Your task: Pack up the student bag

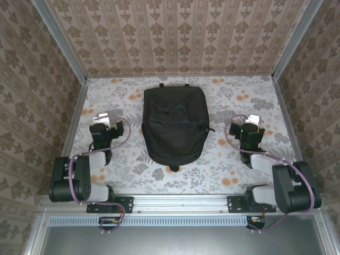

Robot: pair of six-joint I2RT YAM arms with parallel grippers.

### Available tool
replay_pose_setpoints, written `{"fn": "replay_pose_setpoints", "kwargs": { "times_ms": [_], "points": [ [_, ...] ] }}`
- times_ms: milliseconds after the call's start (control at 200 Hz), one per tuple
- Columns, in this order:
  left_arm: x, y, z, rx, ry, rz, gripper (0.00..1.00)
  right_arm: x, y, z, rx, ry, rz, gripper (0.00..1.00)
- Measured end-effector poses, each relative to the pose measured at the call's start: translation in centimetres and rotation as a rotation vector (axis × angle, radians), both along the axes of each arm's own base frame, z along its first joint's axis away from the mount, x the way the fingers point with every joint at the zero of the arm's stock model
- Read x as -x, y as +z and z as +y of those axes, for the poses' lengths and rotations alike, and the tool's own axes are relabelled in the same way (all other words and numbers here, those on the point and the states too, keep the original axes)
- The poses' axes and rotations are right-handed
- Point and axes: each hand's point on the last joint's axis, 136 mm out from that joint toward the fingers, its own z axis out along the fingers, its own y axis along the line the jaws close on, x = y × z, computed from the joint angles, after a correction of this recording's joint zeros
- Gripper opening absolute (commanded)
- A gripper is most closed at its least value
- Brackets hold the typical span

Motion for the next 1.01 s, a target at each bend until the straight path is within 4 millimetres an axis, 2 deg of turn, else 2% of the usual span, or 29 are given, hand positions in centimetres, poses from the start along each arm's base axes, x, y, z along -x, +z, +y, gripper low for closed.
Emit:
{"fn": "replay_pose_setpoints", "kwargs": {
  "times_ms": [55, 110, 145, 190, 295, 365, 500, 1005],
  "points": [
    [0.3, -1.6, 0.2, -0.015, 0.009, -0.006, 1.00, -0.4, 0.2, 0.1, 0.003, 0.021, -0.028, 1.00],
    [1.0, -4.0, 0.2, -0.025, 0.001, 0.070, 1.00, -1.0, 0.7, 0.0, -0.006, 0.029, -0.089, 1.00],
    [0.9, -4.5, 0.0, -0.029, -0.011, 0.099, 1.00, -1.4, 0.6, -0.2, -0.014, 0.036, -0.112, 1.00],
    [0.1, -4.1, -0.4, -0.034, -0.037, 0.101, 1.00, -1.6, -0.1, -0.4, -0.025, 0.044, -0.108, 1.00],
    [-2.5, -1.1, -1.0, -0.040, -0.072, 0.023, 1.00, -2.5, -1.8, -0.2, -0.028, 0.072, -0.060, 1.00],
    [-3.1, 0.0, -1.2, -0.045, -0.083, -0.005, 1.00, -3.6, -1.1, 0.7, -0.022, 0.106, -0.065, 1.00],
    [-3.0, -0.4, -1.3, -0.045, -0.092, 0.012, 1.00, -4.9, 0.5, 1.4, -0.015, 0.143, -0.104, 1.00],
    [-2.9, -0.4, -1.3, -0.051, -0.095, 0.014, 1.00, -4.9, 0.4, 1.4, -0.012, 0.145, -0.102, 1.00]
  ]
}}
